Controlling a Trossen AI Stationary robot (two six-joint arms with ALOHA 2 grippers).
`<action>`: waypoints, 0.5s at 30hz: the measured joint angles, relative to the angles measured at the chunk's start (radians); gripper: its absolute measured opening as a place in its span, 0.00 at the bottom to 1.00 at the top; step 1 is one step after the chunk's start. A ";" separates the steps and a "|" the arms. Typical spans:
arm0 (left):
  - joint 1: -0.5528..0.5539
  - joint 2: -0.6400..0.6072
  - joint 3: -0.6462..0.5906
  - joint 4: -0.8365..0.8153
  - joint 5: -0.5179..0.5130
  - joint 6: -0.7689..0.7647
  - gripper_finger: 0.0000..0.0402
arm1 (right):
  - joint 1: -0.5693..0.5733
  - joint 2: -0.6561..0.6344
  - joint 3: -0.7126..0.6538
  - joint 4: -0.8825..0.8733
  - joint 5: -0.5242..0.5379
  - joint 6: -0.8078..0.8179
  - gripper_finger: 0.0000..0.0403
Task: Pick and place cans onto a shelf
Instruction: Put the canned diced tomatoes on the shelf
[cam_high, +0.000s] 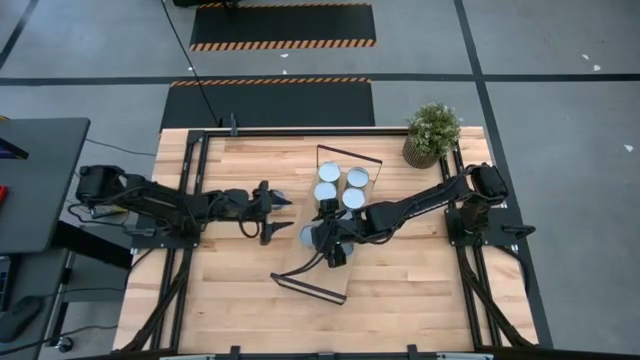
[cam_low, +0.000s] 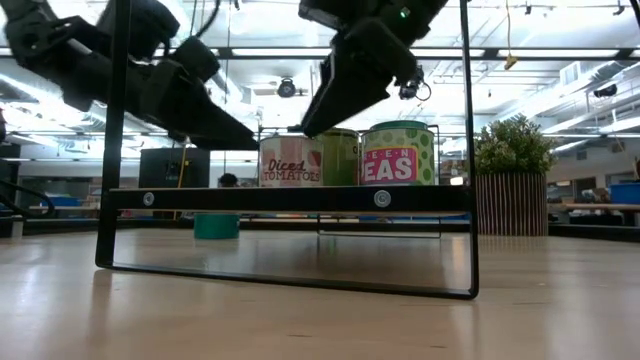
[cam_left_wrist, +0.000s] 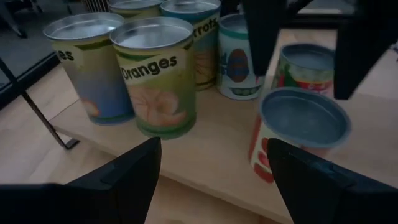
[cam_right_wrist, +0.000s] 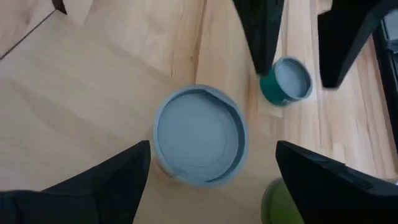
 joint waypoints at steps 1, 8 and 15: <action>0.000 0.020 0.016 -0.009 0.004 0.003 0.74 | 0.000 0.000 0.010 -0.020 0.000 0.000 0.88; 0.000 0.113 0.099 -0.102 0.027 0.013 0.74 | -0.001 0.000 0.025 -0.095 -0.020 -0.032 0.88; 0.000 0.148 0.124 -0.099 0.027 0.021 0.74 | -0.016 0.007 0.022 -0.090 -0.031 -0.068 0.88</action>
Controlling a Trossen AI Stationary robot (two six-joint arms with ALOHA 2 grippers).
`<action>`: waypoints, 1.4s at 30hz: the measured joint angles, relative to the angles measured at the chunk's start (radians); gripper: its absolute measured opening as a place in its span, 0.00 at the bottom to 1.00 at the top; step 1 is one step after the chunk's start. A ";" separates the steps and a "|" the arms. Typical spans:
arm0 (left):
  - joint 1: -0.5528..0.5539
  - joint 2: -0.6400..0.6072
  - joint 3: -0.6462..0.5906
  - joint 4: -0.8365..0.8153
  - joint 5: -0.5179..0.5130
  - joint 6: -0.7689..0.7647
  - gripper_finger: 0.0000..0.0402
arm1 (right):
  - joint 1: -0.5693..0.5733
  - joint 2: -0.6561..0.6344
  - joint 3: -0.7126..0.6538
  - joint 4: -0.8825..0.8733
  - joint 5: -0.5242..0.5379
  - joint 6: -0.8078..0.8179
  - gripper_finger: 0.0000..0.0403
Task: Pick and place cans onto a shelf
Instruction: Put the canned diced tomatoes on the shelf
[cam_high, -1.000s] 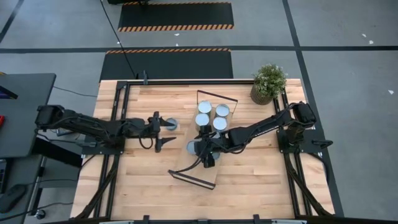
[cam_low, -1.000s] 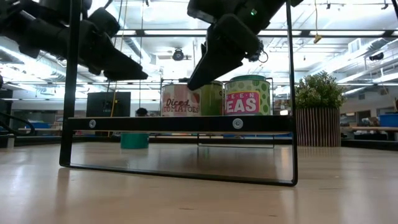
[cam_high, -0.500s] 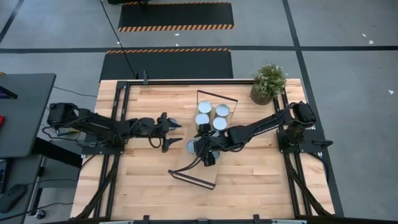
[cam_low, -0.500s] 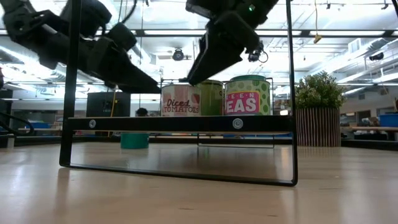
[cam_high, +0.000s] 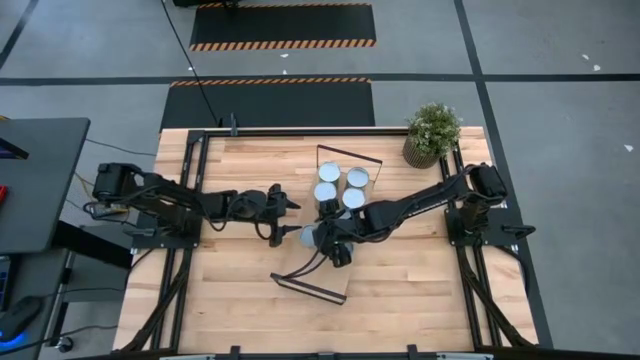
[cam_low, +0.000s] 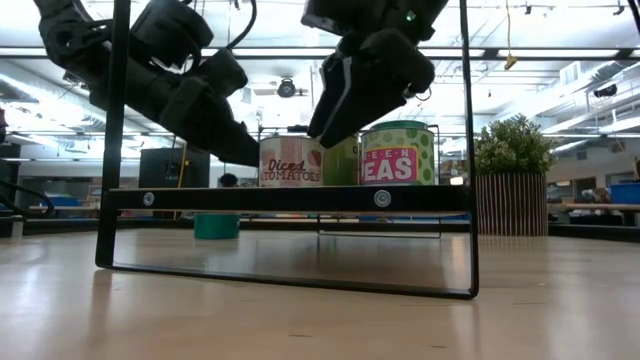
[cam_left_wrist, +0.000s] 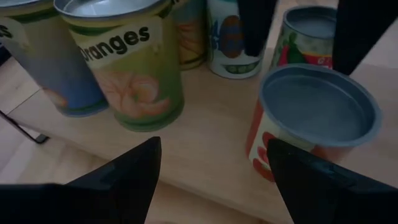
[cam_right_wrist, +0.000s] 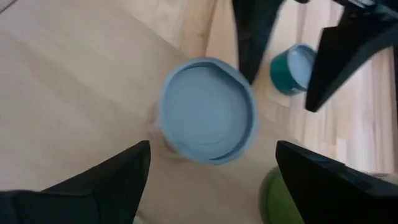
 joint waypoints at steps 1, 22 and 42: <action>0.000 0.001 0.000 0.000 0.000 0.004 0.74 | -0.005 0.000 -0.001 0.001 0.000 0.000 0.88; -0.001 0.001 0.000 -0.010 0.024 0.009 0.74 | -0.026 0.000 -0.003 -0.045 0.151 -0.006 0.88; -0.001 0.001 0.000 -0.031 0.039 0.010 0.74 | -0.001 0.000 0.017 -0.087 0.218 0.020 0.88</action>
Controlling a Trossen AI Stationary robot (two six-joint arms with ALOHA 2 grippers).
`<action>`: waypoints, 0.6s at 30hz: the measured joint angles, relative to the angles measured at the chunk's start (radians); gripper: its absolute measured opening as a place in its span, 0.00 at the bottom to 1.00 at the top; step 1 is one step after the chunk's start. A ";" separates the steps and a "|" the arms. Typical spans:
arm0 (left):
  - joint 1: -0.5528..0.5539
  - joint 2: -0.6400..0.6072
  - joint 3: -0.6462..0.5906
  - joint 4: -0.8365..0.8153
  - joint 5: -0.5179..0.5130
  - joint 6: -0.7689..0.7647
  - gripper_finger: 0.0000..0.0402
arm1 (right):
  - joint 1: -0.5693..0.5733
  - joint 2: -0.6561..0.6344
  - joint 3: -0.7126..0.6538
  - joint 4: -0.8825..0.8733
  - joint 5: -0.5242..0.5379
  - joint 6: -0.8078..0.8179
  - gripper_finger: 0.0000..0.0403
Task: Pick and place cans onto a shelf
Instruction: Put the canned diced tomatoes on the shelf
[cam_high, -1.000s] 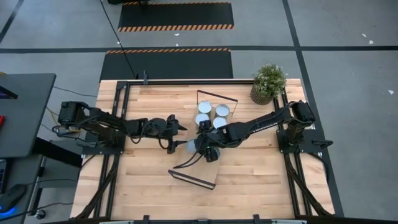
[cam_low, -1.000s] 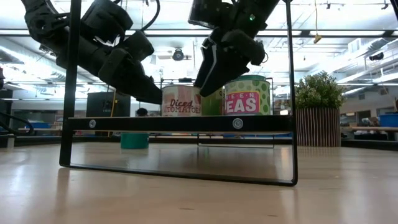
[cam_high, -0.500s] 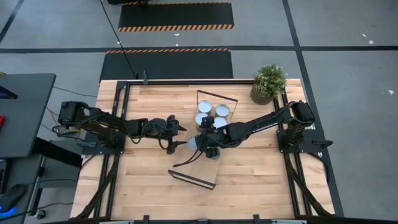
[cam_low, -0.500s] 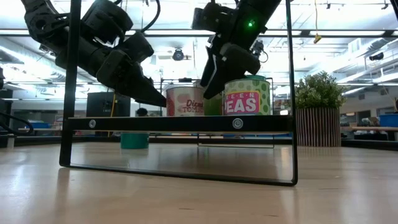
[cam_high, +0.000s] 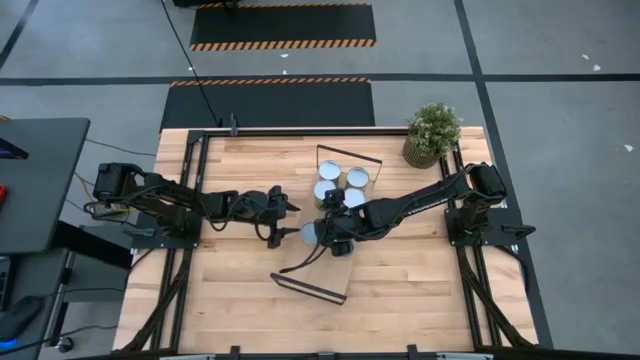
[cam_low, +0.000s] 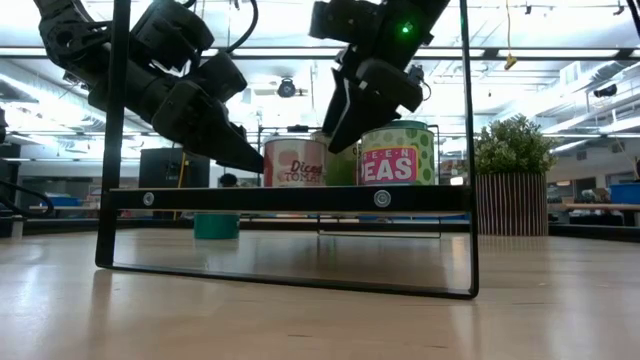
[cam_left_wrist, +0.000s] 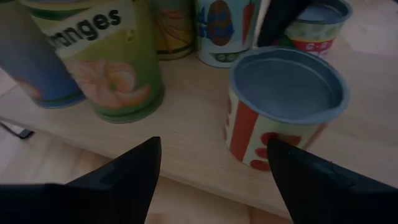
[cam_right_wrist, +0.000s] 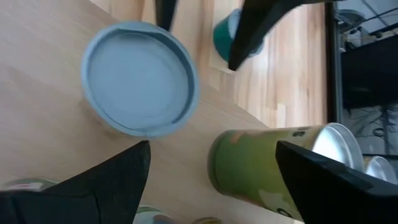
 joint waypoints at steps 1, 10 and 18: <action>0.000 0.000 0.000 0.000 0.011 0.000 0.74 | 0.001 0.000 0.000 -0.002 0.008 -0.001 0.88; -0.005 0.000 0.000 -0.002 0.042 0.000 0.74 | 0.005 0.000 0.000 -0.011 0.030 -0.006 0.88; -0.003 0.000 -0.001 -0.024 0.054 0.007 0.74 | 0.006 -0.005 0.000 -0.012 0.032 -0.012 0.88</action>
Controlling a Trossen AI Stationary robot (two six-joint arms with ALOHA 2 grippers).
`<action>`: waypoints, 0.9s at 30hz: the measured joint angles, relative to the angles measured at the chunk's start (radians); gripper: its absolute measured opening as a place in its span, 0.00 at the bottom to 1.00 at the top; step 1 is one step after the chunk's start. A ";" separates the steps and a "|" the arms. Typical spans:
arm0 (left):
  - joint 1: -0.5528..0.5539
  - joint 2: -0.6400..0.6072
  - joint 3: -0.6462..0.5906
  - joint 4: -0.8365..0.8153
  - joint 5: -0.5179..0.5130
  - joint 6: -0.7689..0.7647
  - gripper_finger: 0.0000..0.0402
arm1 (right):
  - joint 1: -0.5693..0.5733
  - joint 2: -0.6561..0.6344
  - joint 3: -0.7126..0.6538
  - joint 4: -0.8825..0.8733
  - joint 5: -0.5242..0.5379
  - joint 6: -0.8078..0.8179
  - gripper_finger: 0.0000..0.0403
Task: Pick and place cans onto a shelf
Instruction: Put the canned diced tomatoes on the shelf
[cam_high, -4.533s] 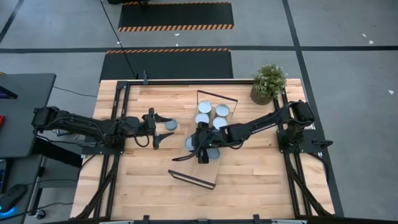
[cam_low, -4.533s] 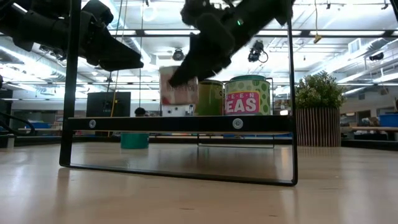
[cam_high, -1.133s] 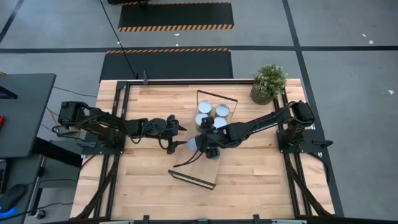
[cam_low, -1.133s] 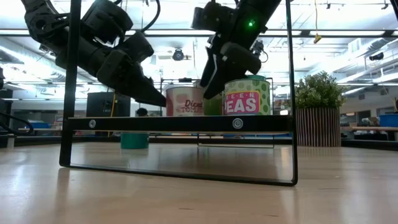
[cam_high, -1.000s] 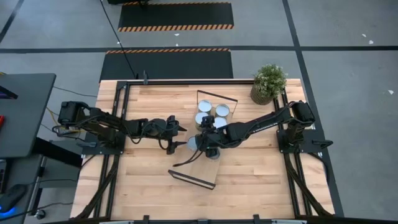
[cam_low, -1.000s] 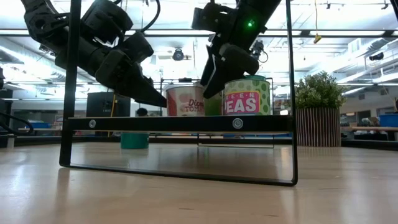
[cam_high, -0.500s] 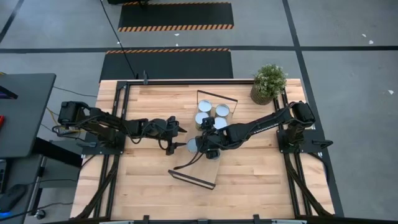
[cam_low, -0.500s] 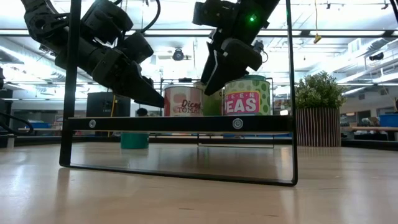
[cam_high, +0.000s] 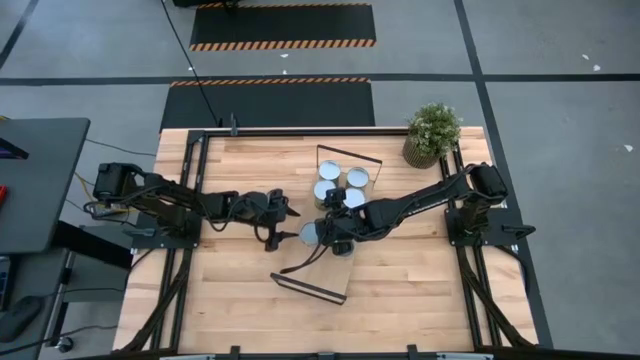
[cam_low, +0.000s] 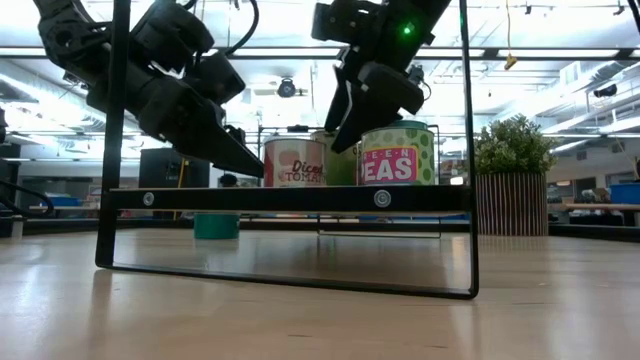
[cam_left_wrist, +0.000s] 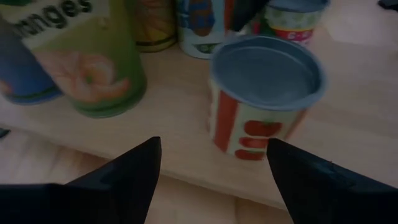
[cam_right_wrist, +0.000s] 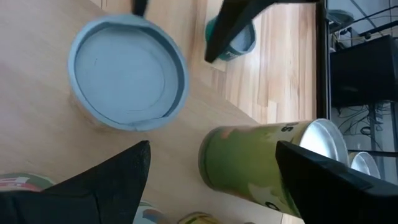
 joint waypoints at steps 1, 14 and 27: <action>0.003 0.000 0.000 0.002 -0.010 0.003 0.74 | 0.002 -0.002 0.000 0.003 0.000 0.000 0.88; -0.002 0.000 0.000 0.062 -0.060 -0.002 0.74 | 0.043 -0.012 0.001 0.034 -0.009 -0.055 0.88; -0.010 0.000 0.000 0.064 -0.036 -0.009 0.74 | 0.079 -0.032 0.001 0.038 0.007 -0.045 0.88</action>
